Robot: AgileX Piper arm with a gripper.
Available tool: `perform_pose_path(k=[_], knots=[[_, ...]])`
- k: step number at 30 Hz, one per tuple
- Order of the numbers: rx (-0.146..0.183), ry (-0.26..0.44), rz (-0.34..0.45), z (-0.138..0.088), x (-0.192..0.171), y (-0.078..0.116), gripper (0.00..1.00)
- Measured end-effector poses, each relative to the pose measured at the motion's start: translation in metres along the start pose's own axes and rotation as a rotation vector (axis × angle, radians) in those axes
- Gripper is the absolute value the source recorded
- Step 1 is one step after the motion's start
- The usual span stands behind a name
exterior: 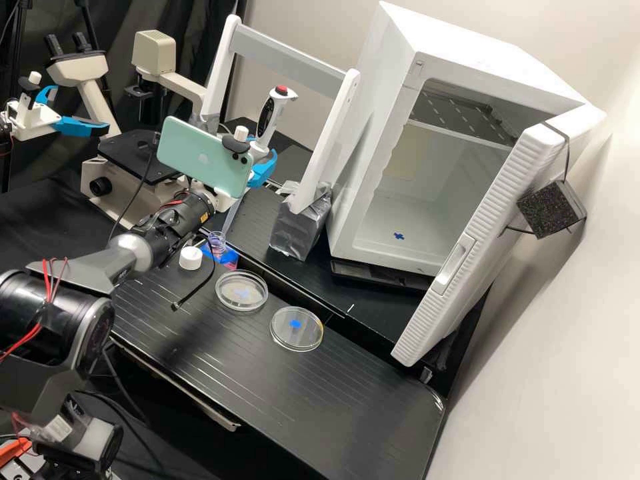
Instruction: Use the pipette
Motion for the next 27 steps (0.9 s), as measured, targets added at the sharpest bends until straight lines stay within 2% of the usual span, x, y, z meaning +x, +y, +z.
perform_pose_path(k=[5, 7, 11, 13, 15, 20, 23, 27], knots=[[0.025, -0.026, -0.016, 0.010, -0.005, -0.006, 0.00], [0.021, -0.033, -0.020, 0.014, -0.007, -0.009, 0.00], [0.033, -0.020, -0.005, 0.018, -0.021, -0.011, 0.00], [0.033, 0.015, 0.017, 0.016, -0.031, -0.012, 0.00], [0.024, 0.060, 0.025, 0.011, -0.040, -0.017, 0.00], [-0.050, 0.166, 0.073, 0.000, -0.055, -0.028, 0.00], [-0.080, 0.176, 0.073, 0.002, -0.054, -0.035, 0.00], [-0.096, 0.154, 0.050, 0.008, -0.050, -0.043, 0.00]])
